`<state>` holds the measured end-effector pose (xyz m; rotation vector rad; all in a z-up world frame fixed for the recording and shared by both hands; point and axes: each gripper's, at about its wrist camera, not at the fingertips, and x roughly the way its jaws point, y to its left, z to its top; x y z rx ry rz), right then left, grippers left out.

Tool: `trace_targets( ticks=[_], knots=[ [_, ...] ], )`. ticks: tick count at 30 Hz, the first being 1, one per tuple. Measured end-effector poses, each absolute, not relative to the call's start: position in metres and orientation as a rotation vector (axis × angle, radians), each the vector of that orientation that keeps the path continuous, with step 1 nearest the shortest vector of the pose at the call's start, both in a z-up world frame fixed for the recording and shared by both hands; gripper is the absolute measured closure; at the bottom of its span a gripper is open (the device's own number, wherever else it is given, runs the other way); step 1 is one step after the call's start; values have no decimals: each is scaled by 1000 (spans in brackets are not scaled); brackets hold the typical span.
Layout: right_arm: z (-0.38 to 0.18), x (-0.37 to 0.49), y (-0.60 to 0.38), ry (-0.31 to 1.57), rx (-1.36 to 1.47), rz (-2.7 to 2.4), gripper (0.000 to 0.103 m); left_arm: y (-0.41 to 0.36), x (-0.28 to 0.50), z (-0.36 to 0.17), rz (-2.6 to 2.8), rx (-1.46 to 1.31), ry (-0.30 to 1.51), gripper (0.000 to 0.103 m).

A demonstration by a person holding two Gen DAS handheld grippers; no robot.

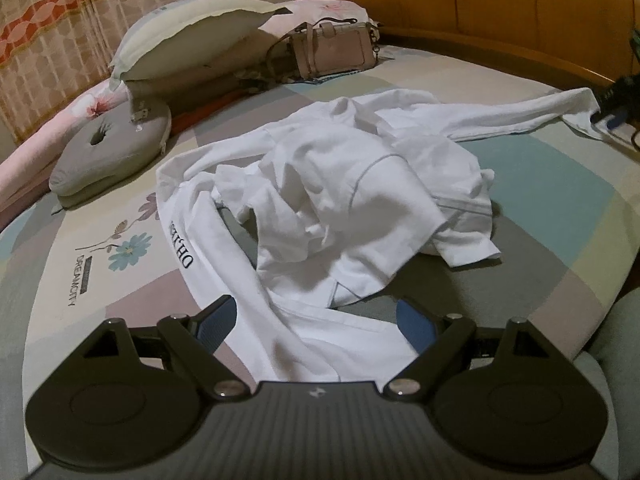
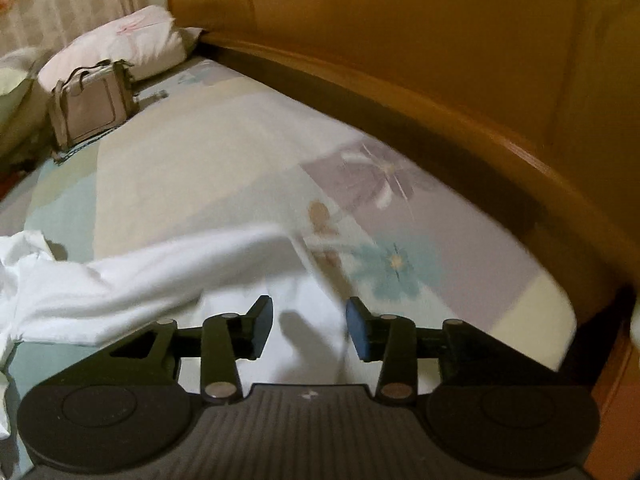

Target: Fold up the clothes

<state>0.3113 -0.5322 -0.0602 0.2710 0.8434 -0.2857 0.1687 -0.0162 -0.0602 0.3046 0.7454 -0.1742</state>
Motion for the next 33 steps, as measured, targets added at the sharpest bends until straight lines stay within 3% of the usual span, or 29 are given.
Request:
trace_targets(
  ticks=[3,5,7,9,20,23,25,29,31,33],
  knots=[
    [-73,295,-524,802,273,-284,54,-21,169,-61,-183,313,748,16],
    [-76,292,-513,785,238,-267,60,-23,170,-61,-187,313,748,16],
    [-76,295,-504,792,170,-272,86,-25,170,-61,-189,315,745,16],
    [-70,296,-511,795,162,-276,93,-26,168,-60,-191,316,738,16],
    [-39,308,-563,835,60,-430,92,-23,171,-61,-177,310,744,16],
    [-33,305,-554,816,59,-411,87,-24,171,-62,-181,308,746,16],
    [-30,298,-537,807,63,-367,66,-24,172,-63,-184,306,750,16],
    [-28,287,-488,801,47,-224,48,-22,170,-63,-181,304,756,16],
    [-30,280,-457,801,18,-157,24,-20,168,-63,-176,298,758,16],
    [-34,273,-424,804,-17,-84,21,-17,166,-63,-168,292,759,16]
  ],
)
